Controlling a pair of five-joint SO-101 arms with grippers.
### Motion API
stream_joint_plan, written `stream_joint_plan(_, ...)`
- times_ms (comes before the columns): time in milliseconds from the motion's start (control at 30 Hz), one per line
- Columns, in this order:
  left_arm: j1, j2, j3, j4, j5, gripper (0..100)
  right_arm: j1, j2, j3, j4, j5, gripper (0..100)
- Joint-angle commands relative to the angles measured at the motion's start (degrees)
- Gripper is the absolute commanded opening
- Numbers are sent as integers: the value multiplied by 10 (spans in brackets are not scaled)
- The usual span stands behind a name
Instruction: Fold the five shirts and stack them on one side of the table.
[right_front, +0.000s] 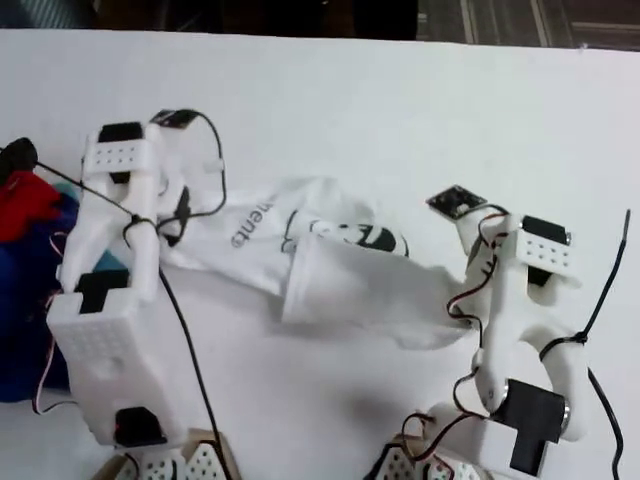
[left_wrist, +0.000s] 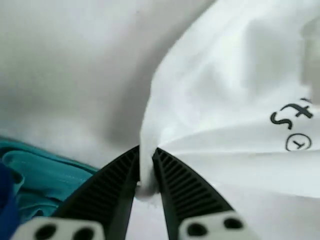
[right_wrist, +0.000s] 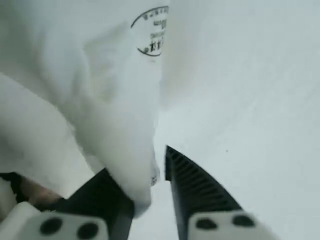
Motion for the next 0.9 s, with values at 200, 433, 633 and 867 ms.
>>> stream_joint_plan(200, 18, -37, 7, -50, -1, 27, -63, -167, -133, 137, 4, 269)
stream_joint_plan(433, 16, -37, 8, -52, -1, 27, -224, -259, -208, 138, -133, 265)
stream_joint_plan(633, 15, -38, 7, -52, -1, 27, -265, -258, -228, 140, -178, 268)
stream_joint_plan(867, 16, -38, 7, -52, -1, 27, -264, -258, -227, 198, -179, 399)
